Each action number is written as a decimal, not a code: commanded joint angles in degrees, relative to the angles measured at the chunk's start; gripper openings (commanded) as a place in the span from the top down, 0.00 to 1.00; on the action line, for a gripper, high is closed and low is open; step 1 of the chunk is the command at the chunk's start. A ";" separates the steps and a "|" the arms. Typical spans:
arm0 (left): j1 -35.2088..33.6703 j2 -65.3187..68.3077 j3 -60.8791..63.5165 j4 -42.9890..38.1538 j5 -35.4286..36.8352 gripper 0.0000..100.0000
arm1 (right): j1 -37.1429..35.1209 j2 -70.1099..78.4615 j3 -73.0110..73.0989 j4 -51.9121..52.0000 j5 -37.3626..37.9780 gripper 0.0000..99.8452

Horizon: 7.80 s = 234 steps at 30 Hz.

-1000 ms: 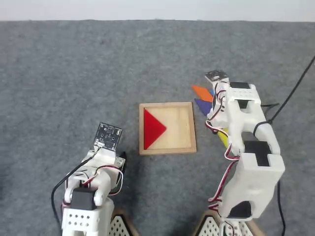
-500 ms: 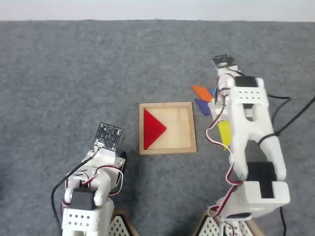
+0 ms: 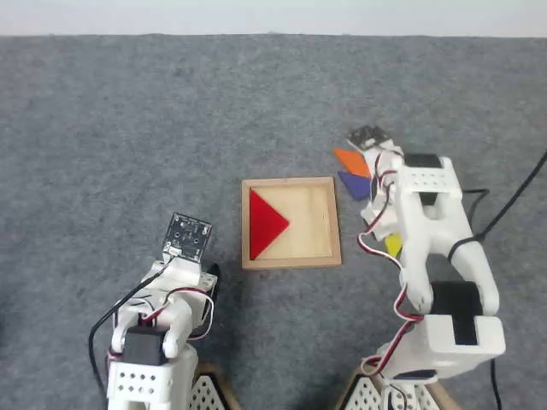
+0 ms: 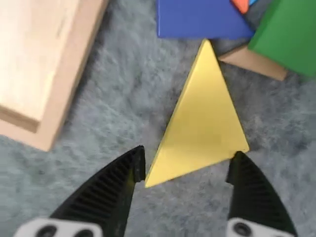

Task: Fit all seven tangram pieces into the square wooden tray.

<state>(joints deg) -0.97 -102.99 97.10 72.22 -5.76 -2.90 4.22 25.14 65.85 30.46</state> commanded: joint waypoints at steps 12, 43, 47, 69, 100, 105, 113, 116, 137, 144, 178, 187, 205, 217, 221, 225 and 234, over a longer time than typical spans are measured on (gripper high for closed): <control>-0.26 -1.14 -0.57 0.18 0.44 0.86 | 1.27 4.53 2.11 -9.27 -2.11 0.71; -0.26 -1.14 -0.57 0.18 0.44 0.86 | 5.32 -4.00 -0.70 -1.98 -17.41 0.82; -0.26 -1.14 -0.57 0.18 0.44 0.86 | 5.14 -12.18 5.80 -1.89 -13.63 0.86; -0.26 -1.14 -0.57 0.18 0.44 0.86 | -0.31 -6.29 14.86 -2.59 -43.25 0.73; -0.26 -1.14 -0.57 0.18 0.44 0.86 | -9.98 11.12 -4.48 -2.24 -58.81 0.76; -0.26 -1.14 -0.57 0.18 0.44 0.86 | -9.89 11.12 -4.75 0.84 -58.81 0.79; -0.26 -1.14 -0.57 0.18 0.44 0.86 | -3.91 11.21 -4.40 -1.01 -56.00 0.96; -0.26 -1.14 -0.57 0.18 0.44 0.86 | -2.15 10.86 -4.84 -1.54 -51.78 0.99; -0.26 -1.14 -0.57 0.18 0.44 0.86 | -11.56 -31.16 22.95 -3.21 -41.93 0.99; -0.26 -1.14 -0.57 0.18 0.44 0.86 | -22.73 -32.66 29.80 -4.44 -39.56 0.99; -0.26 -1.14 -0.57 0.18 0.44 0.86 | 4.79 -8.22 5.19 -6.37 -30.68 0.99; -0.26 -1.14 -0.57 0.18 0.44 0.86 | -4.35 -7.60 -0.09 -1.98 -50.29 0.90; -0.26 -1.14 -0.57 0.18 0.44 0.86 | -6.37 -3.65 3.25 -12.97 -69.63 0.59; -0.26 -1.14 -0.57 0.18 0.44 0.86 | -6.02 8.40 -8.70 -6.73 -66.90 0.70; -0.26 -1.14 -0.57 0.18 0.44 0.86 | -6.02 8.84 -8.88 -6.64 -66.90 0.71; -0.26 -1.14 -0.57 0.18 0.44 0.86 | -6.02 8.92 -8.53 -6.37 -66.90 0.71; -0.26 -1.14 -0.57 0.18 0.44 0.86 | -5.49 8.40 -8.18 -5.76 -64.70 0.79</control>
<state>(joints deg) -0.97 -102.99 97.10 72.22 -5.76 -8.70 13.54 19.08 58.99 -35.82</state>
